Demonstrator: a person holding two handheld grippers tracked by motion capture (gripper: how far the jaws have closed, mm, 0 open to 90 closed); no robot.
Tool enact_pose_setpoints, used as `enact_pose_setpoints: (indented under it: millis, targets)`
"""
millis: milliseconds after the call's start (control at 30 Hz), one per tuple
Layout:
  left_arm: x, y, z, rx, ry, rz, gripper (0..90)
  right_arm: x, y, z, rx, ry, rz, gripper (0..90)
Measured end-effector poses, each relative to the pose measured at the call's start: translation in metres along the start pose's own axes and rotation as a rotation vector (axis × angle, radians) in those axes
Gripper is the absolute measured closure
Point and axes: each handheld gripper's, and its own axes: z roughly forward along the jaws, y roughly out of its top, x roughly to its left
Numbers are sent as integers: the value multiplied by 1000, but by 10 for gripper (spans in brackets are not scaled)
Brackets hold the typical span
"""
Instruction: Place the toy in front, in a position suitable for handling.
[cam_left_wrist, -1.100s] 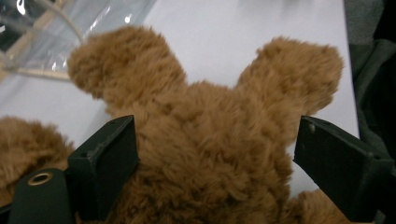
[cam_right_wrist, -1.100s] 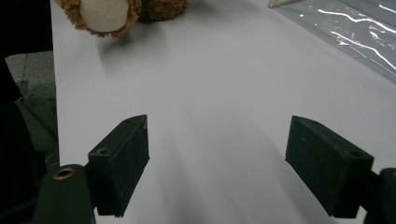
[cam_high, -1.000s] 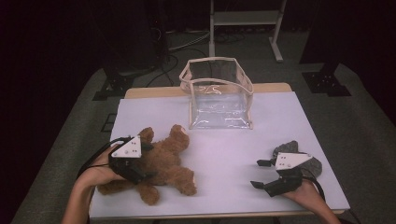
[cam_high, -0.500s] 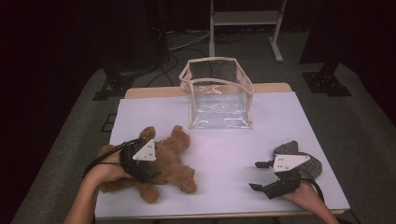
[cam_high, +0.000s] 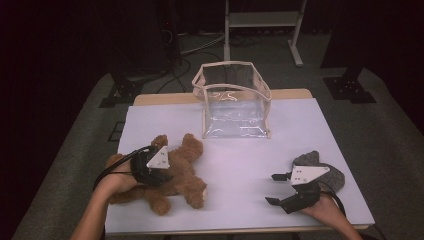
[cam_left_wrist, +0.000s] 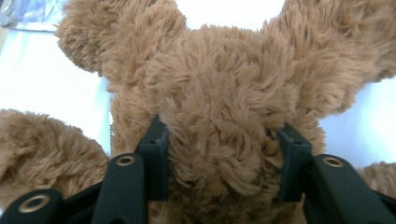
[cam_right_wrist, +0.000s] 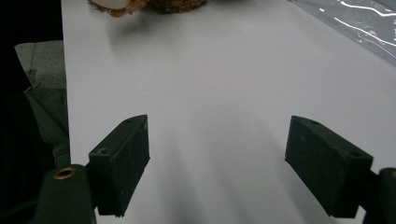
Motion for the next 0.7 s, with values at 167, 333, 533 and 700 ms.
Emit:
enact_pose_setpoints:
  millis: [167, 333, 533, 700]
  targets:
    - [0, -3, -7, -28, 15, -15, 573, 0, 1, -1, -7, -2, -1, 206]
    - [0, -4, -9, -32, 21, -9, 626, -1, 1, -3, -14, -5, 4, 206]
    - [-1, -6, -15, -49, 24, -24, 644, 0, 1, -4, -24, -5, 6, 206]
    - [-2, -6, -21, -91, 3, -38, 648, -1, 1, -4, -26, -8, 11, 206]
